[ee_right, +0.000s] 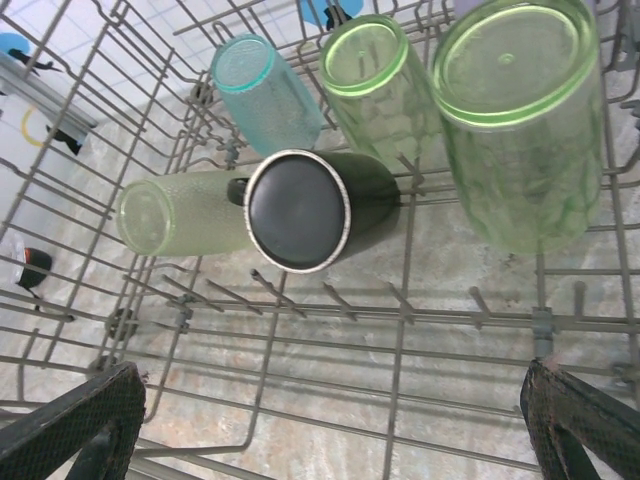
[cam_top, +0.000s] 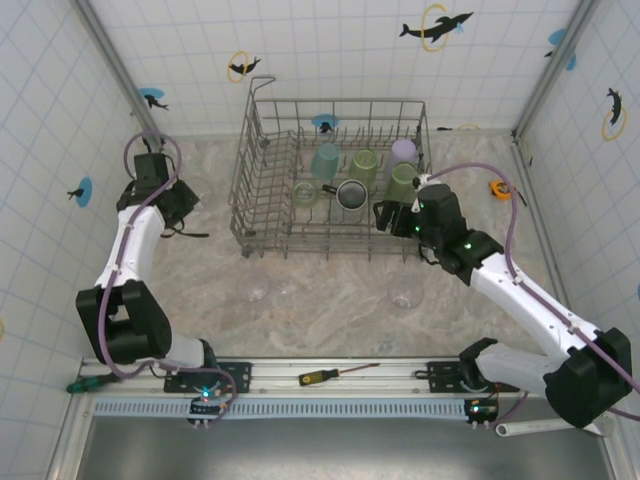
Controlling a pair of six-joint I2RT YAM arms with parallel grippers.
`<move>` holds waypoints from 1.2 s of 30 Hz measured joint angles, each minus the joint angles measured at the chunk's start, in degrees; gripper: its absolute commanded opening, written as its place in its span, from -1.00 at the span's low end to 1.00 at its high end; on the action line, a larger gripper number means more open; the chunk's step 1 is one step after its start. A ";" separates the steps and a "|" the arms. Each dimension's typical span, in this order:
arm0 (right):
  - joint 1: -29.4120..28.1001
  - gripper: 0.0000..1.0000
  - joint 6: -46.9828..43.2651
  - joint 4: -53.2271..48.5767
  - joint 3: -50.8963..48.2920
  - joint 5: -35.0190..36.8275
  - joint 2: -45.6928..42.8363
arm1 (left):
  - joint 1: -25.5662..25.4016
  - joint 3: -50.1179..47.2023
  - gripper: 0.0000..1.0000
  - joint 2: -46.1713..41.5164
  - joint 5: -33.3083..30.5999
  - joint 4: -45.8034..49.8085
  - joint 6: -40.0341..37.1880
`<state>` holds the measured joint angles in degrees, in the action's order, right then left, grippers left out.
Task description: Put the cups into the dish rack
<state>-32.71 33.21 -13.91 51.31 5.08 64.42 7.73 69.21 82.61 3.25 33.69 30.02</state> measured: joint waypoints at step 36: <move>6.60 0.99 9.62 14.58 9.49 -18.88 17.57 | 0.20 -7.78 -1.00 -7.52 25.57 -34.91 5.68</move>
<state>-26.11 42.83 0.67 60.80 -13.80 82.00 7.92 61.43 75.09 28.82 -1.21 35.70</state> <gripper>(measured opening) 0.996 0.068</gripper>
